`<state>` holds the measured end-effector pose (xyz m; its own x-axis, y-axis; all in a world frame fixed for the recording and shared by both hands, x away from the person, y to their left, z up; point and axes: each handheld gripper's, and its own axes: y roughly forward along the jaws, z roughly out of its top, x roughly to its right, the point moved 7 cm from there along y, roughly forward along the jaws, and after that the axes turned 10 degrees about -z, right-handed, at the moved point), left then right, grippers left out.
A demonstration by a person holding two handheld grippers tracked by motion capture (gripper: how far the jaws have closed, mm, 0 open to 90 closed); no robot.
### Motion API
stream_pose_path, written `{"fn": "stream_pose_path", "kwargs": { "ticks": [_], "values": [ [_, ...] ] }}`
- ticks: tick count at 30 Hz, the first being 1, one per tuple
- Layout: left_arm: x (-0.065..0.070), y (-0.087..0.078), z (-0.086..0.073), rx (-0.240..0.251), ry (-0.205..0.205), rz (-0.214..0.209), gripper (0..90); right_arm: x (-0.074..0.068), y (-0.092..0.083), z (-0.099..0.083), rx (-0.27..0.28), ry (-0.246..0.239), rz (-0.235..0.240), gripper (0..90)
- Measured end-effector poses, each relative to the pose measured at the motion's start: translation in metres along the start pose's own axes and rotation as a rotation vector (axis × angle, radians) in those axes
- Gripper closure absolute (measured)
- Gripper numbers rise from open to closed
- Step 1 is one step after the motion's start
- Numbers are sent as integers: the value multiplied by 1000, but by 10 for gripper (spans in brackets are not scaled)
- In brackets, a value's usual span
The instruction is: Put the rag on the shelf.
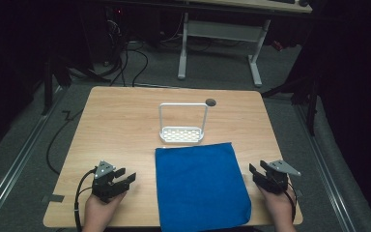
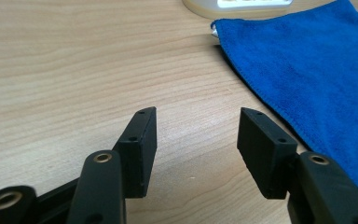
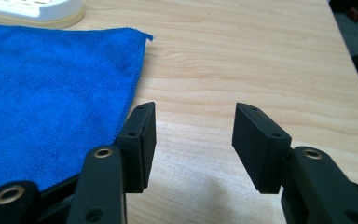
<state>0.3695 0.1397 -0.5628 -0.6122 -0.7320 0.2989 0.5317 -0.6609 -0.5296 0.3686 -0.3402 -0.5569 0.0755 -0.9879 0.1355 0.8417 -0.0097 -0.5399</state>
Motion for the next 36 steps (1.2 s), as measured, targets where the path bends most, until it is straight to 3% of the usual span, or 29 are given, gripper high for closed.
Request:
{"fn": "stream_pose_path", "kwargs": {
  "ticks": [3, 14, 27, 32, 36],
  "values": [
    [0, -1, -1, -1, 9, 1, 474, 3, -3, -5, 2, -29, -10, 503],
    [-1, 1, 0, -3, 6, 10, 469, 16, -8, -11, -12, 20, -11, 491],
    [3, 6, -2, -24, 20, 1, 479, 12, -7, -10, -21, 12, 13, 527],
    [18, 16, 2, -31, 4, -53, 527, 1, -7, -9, -27, 11, 59, 589],
    [52, 32, 11, -58, 38, -158, 608, -12, -7, -7, -32, -21, 98, 636]
  ]
}}
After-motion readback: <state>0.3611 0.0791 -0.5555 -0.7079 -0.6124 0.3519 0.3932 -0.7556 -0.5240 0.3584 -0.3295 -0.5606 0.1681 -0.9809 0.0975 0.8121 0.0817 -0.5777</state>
